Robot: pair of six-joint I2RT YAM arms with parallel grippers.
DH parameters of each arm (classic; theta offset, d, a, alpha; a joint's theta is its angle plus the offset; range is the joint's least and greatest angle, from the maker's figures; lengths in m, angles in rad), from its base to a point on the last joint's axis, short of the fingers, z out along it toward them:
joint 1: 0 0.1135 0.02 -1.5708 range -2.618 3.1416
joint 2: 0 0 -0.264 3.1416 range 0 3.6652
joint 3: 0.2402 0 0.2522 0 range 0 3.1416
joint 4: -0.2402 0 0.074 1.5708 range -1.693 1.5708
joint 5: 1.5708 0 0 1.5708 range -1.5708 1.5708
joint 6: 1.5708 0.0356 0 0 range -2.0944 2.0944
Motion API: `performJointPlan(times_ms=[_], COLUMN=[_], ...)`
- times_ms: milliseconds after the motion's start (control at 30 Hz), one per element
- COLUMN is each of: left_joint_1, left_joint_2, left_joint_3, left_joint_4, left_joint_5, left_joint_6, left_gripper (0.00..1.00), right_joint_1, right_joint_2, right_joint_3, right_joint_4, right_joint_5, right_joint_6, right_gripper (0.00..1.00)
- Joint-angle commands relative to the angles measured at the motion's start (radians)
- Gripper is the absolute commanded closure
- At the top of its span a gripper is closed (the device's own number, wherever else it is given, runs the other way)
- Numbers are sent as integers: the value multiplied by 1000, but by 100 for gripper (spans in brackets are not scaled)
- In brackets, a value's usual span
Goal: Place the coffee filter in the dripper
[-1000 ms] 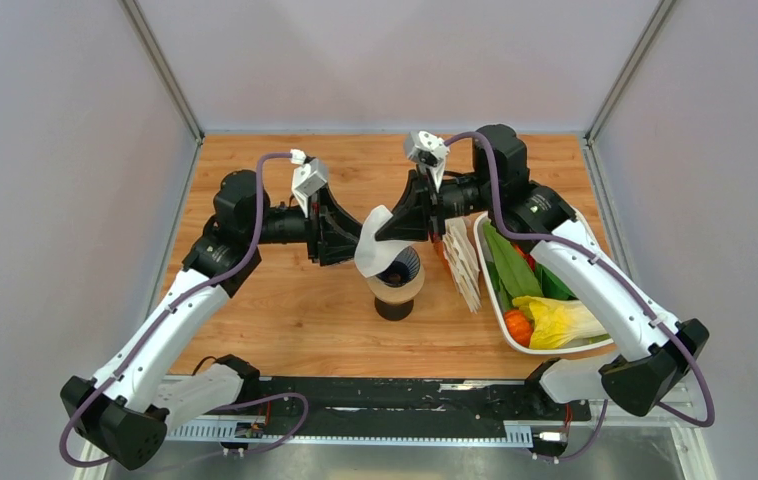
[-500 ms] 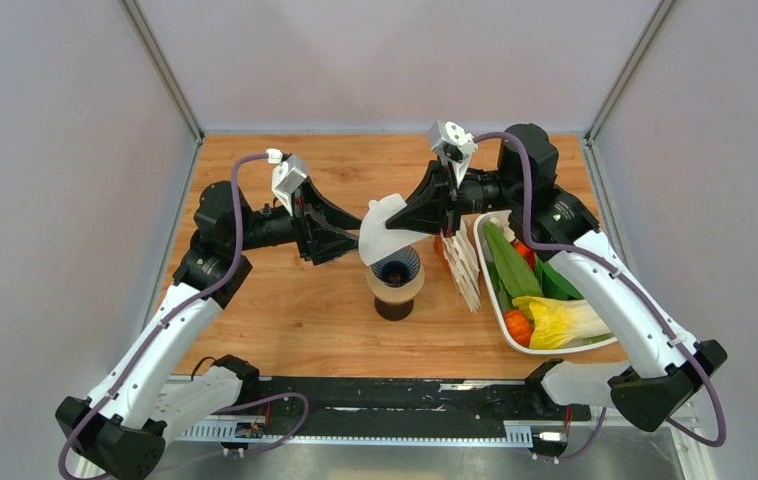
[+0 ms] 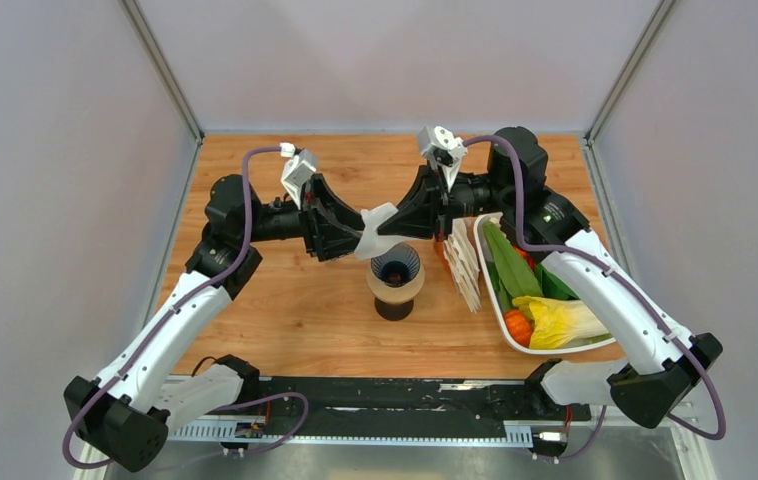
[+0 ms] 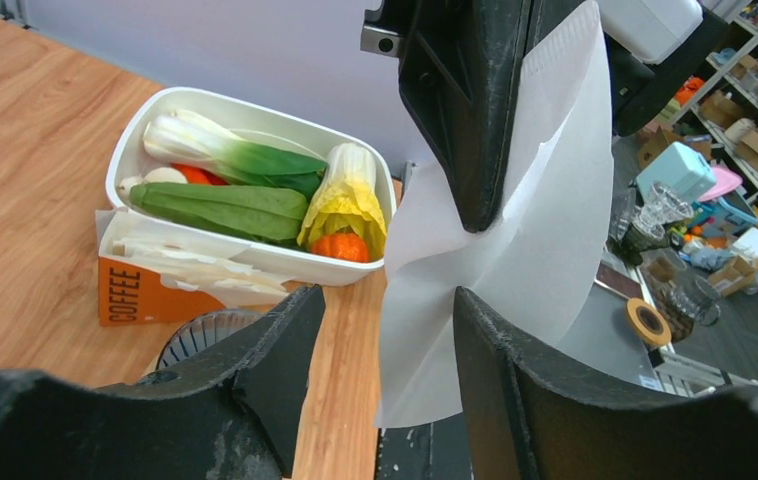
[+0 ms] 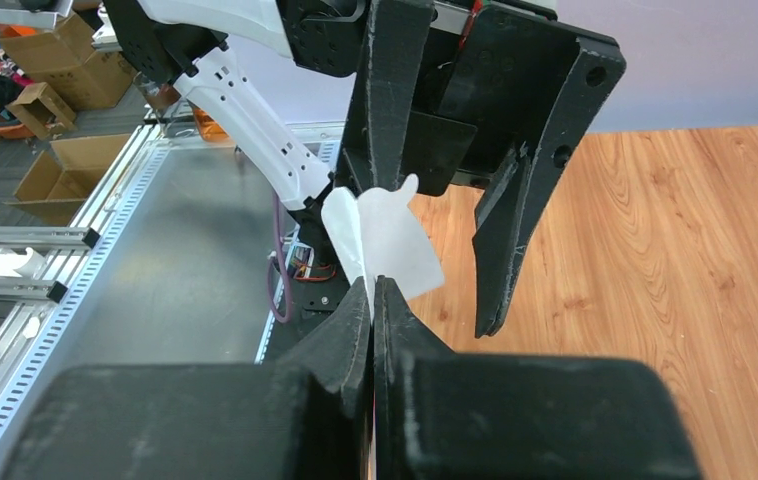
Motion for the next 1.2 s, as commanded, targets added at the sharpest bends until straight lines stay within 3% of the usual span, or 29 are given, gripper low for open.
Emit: performJointPlan(times_ms=[0, 67, 167, 233, 333, 800, 833, 867, 933, 1000, 1167], left_joint_1=[-5, -4, -3, 0, 9, 17, 17, 18, 17, 16, 13], left_joint_2=[1, 0, -5, -21, -56, -50, -38, -31, -20, -16, -1], left_joint_3=[34, 27, 30, 37, 40, 83, 96, 104, 123, 139, 171], left_joint_4=[94, 105, 73, 25, -8, -99, -123, -143, -175, -187, -204], left_joint_5=[6, 8, 21, 4, -27, -11, -6, -6, -11, -19, 5], left_joint_6=[-41, -46, -31, 6, 46, 72, 86, 92, 113, 135, 188], left_gripper=[41, 52, 83, 97, 100, 100, 96, 80, 59, 51, 47], right_joint_1=[6, 6, -1, -13, -35, -55, -55, -55, -55, -55, -56], right_joint_2=[3, 3, -1, -13, -26, -33, -27, -21, -14, -11, -1], right_joint_3=[21, 24, 23, 11, -8, -20, -8, 1, 12, 14, 11], right_joint_4=[51, 50, 49, 47, 42, 18, 20, 21, 19, 19, 19], right_joint_5=[-15, -6, 9, 13, 15, 6, 1, -6, -24, -37, -50], right_joint_6=[16, 20, 27, 29, 31, 0, 4, 10, 17, 26, 45], right_gripper=[100, 100, 100, 100, 100, 100, 100, 100, 100, 100, 100])
